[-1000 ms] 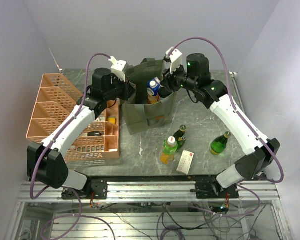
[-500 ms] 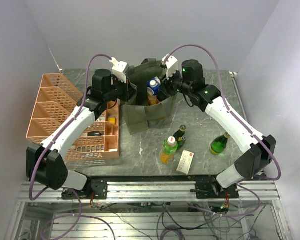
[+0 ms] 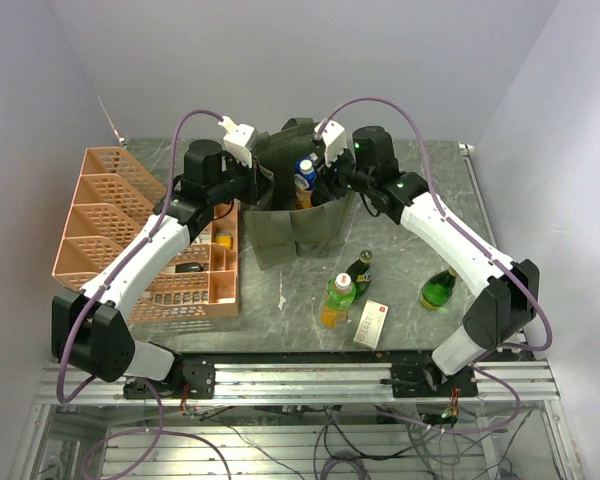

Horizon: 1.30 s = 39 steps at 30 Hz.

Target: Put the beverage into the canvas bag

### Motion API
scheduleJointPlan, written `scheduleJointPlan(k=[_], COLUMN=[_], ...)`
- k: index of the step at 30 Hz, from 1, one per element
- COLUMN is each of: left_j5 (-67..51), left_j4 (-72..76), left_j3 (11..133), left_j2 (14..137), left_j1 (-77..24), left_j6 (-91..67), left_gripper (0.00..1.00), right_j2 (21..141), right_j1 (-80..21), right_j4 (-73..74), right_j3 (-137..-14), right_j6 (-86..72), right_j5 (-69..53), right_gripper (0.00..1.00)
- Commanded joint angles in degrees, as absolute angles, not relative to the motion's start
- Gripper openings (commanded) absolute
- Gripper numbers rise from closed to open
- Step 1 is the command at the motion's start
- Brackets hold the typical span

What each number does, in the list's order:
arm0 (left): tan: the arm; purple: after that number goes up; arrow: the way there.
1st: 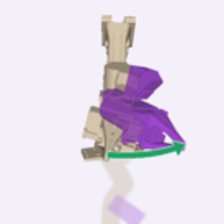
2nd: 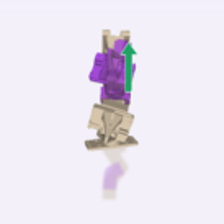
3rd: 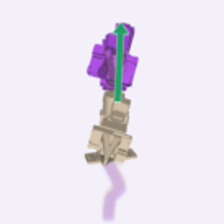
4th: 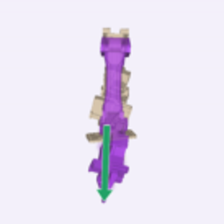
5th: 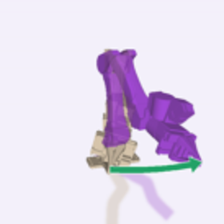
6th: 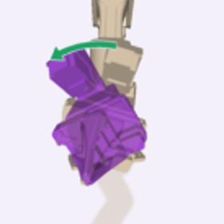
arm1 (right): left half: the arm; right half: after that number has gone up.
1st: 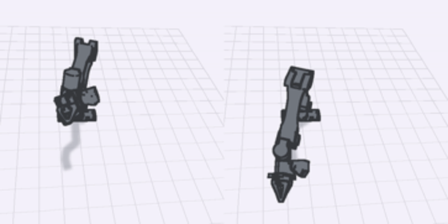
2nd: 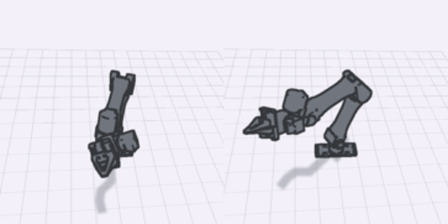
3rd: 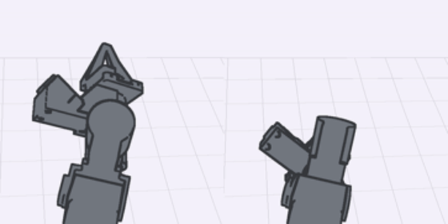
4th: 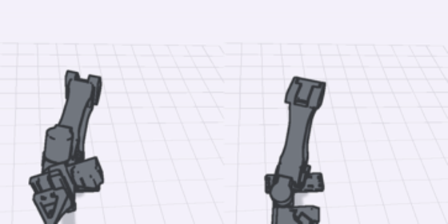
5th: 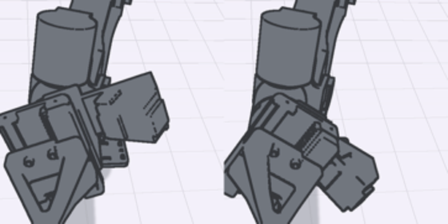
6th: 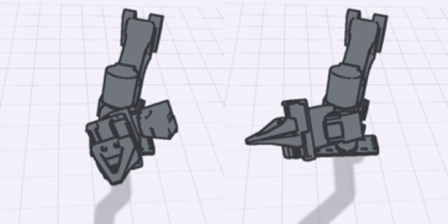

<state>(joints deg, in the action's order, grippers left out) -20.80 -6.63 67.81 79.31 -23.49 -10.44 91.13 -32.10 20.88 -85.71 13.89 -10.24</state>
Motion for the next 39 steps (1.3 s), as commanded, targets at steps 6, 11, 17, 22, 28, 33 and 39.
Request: scheduleJointPlan(k=[6,11,17,22,28,33,39], left_j5=[-22.13,-22.25,-22.30,-22.54,-22.56,-22.80,-22.72], left_j4=[-4.11,-4.08,-4.61,-4.91,-5.19,-5.50,-5.07], left_j3=[66.91,66.89,67.37,67.46,67.58,68.16,67.71], left_j2=[77.92,77.87,78.20,78.22,78.14,78.53,78.40], left_j1=[-24.13,-24.16,-24.17,-24.17,-24.15,-24.17,-24.18], left_j6=[-9.31,-9.28,-9.26,-9.02,-8.85,-9.18,-9.03], left_gripper=[0.07,0.07,0.07,0.07,0.07,0.07,0.07], right_j2=[89.94,90.48,91.17,92.80,93.96,94.10,94.80], right_j1=[-29.97,-28.56,-28.53,-28.56,-28.55,-28.56,-28.56], right_j4=[17.70,18.34,20.02,23.15,25.79,27.61,28.86], right_j3=[-82.58,-81.74,-80.81,-82.28,-85.02,-87.79,-90.25], right_j6=[18.23,17.51,18.07,18.51,19.54,19.15,17.52], right_j5=[-5.15,-6.77,-9.63,-14.00,-13.96,-15.40,-15.98], right_gripper=[0.03,0.08,0.13,0.17,0.28,0.36,0.43])
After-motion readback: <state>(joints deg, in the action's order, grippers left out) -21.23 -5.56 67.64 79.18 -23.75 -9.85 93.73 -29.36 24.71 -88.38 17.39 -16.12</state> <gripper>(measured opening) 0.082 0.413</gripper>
